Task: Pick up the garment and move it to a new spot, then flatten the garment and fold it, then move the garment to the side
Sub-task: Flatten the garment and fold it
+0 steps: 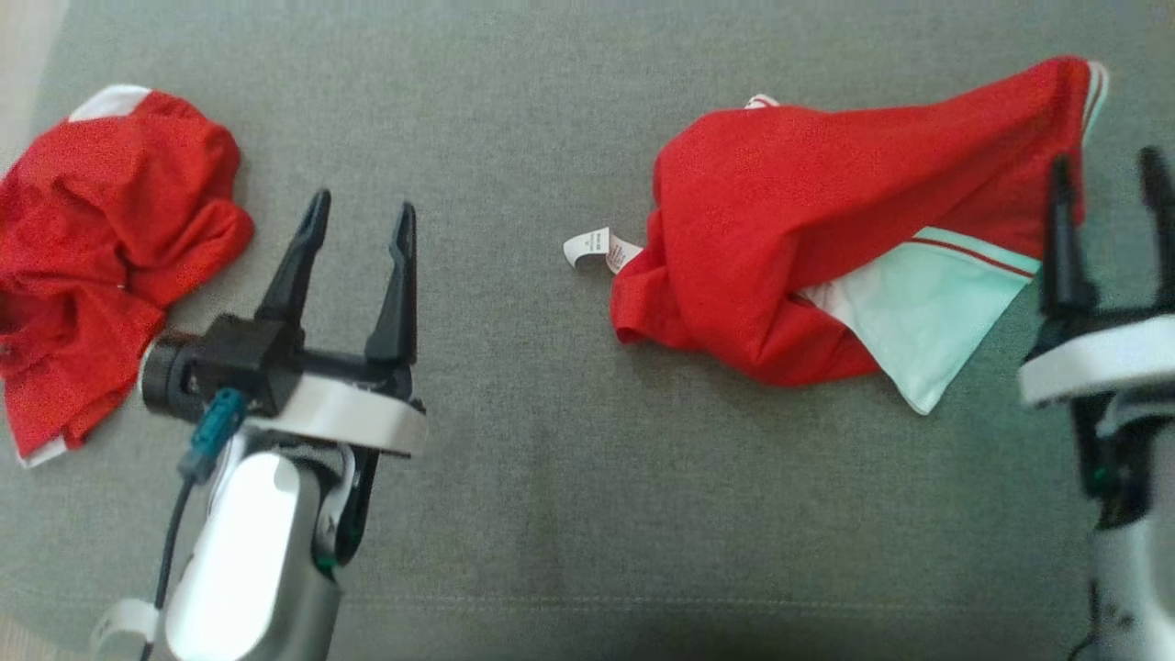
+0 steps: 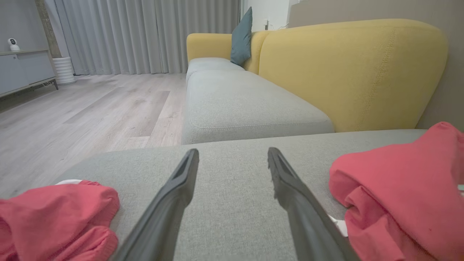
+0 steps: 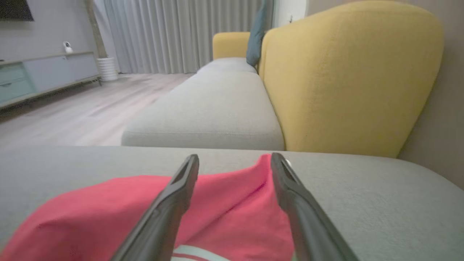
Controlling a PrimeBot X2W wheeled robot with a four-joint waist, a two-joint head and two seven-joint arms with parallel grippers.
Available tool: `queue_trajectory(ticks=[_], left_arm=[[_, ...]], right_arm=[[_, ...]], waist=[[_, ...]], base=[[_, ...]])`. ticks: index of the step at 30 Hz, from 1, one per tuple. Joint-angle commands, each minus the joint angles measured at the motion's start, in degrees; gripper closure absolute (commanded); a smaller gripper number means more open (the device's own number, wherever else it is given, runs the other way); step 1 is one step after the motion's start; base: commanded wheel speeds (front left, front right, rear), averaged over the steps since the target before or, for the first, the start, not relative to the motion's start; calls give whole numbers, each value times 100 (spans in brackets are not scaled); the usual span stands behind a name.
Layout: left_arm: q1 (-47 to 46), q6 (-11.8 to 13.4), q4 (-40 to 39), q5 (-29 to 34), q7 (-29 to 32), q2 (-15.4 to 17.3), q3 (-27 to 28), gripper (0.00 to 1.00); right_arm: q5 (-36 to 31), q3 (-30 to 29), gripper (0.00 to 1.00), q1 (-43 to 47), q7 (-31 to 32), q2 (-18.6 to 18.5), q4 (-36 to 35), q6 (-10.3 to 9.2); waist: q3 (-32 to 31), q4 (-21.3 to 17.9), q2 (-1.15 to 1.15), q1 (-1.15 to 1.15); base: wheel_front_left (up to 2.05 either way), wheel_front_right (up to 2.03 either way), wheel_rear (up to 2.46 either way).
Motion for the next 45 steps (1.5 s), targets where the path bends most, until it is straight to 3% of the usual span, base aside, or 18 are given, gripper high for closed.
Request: queue_trajectory(ticks=[1,11,26,31,36,39,45], left_arm=[[34,20,-133,33,-70,87,207,0],[315,40,-65,58,-70,107,205,0],[375,36,-98,59,-68,123,114,0],[155,-247,-103,42,122,-4,-335,0],[-123,-552,176,-142,694,-173,-1028,0],[-377,-661,501,-362,1014,-235,-1439,0],[-719,-695,1018,-629,1134,-267,-1715,0]], right_arm=[[-47,225,0,217,-26,124,-479,23],[-31,515,0,1175,99,629,-1268,23],[11,574,0,1323,158,731,-1414,23],[16,601,0,1293,186,736,-1443,23],[52,670,0,1221,206,737,-1490,23],[105,756,0,1117,186,738,-1489,23],[203,813,0,1031,129,738,-1447,23]], waist=[[-164,-15,0,0],[-453,14,0,0],[-437,25,0,0],[-297,-7,0,0],[-65,-130,0,0],[123,-292,0,0],[295,-508,0,0]], base=[[0,0,0],[0,0,0],[0,0,0],[0,0,0],[0,0,0],[0,0,0],[0,0,0]])
